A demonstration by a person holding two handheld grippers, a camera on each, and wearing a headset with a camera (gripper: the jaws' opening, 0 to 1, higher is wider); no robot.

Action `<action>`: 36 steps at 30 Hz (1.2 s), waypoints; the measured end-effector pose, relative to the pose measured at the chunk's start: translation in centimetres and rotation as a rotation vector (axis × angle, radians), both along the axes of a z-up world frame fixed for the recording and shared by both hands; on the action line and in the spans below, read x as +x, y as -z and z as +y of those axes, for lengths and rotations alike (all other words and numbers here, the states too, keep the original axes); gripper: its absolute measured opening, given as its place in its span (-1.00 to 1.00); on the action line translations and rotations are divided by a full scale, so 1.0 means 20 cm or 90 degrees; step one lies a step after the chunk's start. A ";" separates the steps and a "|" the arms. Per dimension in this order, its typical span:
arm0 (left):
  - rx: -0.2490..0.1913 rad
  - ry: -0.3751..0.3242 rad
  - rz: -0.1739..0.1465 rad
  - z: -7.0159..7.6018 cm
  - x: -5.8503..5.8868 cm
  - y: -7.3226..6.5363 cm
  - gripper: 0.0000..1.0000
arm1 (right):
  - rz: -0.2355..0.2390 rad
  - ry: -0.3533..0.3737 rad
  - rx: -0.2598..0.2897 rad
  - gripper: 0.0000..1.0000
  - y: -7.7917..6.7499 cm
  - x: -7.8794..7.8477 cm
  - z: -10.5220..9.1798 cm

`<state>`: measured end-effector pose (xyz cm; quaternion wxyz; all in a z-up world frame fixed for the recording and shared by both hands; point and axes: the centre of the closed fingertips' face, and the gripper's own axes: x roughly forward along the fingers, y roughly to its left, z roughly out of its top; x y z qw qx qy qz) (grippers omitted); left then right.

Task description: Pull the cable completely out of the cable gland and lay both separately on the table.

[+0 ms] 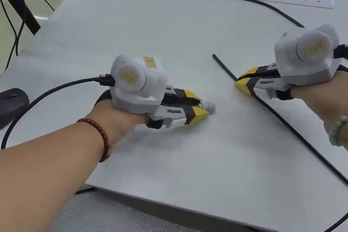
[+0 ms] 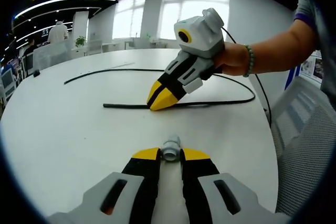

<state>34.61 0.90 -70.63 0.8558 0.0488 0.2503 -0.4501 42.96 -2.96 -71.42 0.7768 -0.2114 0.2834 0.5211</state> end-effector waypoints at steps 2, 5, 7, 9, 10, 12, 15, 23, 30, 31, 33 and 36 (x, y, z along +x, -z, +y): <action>-0.005 -0.004 0.001 0.00 0.00 0.00 -0.68 | 0.003 0.002 0.003 -0.96 0.00 0.00 0.00; -0.015 -0.009 0.002 0.00 0.01 0.00 -0.68 | 0.007 0.005 0.010 -0.94 0.00 0.00 0.00; -0.017 -0.010 0.002 0.00 0.02 0.00 -0.68 | 0.011 0.007 0.015 -0.91 0.00 0.00 0.00; -0.019 -0.010 0.001 0.00 0.02 0.01 -0.67 | 0.012 0.008 0.019 -0.85 0.00 -0.01 0.00; -0.020 -0.010 0.001 0.00 0.02 0.01 -0.67 | 0.013 0.008 0.020 -0.81 -0.01 -0.01 0.00; -0.023 -0.010 0.002 0.00 0.02 0.01 -0.66 | 0.016 0.011 0.023 -0.77 -0.01 -0.01 -0.01; -0.031 -0.009 0.002 0.00 0.02 0.01 -0.60 | 0.017 0.013 0.024 -0.71 -0.01 -0.01 -0.01; -0.030 -0.023 0.000 0.03 0.02 0.00 -0.30 | 0.007 0.029 0.022 -0.45 -0.02 -0.02 -0.03; -0.027 -0.052 -0.016 0.09 0.06 -0.05 -0.05 | -0.005 0.046 0.027 -0.24 -0.05 -0.03 -0.05; -0.027 -0.054 -0.018 0.09 0.06 -0.07 -0.02 | -0.007 0.047 0.027 -0.23 -0.05 -0.04 -0.06; -0.029 -0.058 -0.022 0.10 0.07 -0.10 0.03 | -0.011 0.051 0.026 -0.20 -0.06 -0.05 -0.07; -0.031 -0.060 -0.031 0.10 0.07 -0.14 0.07 | -0.014 0.059 0.028 -0.16 -0.08 -0.07 -0.08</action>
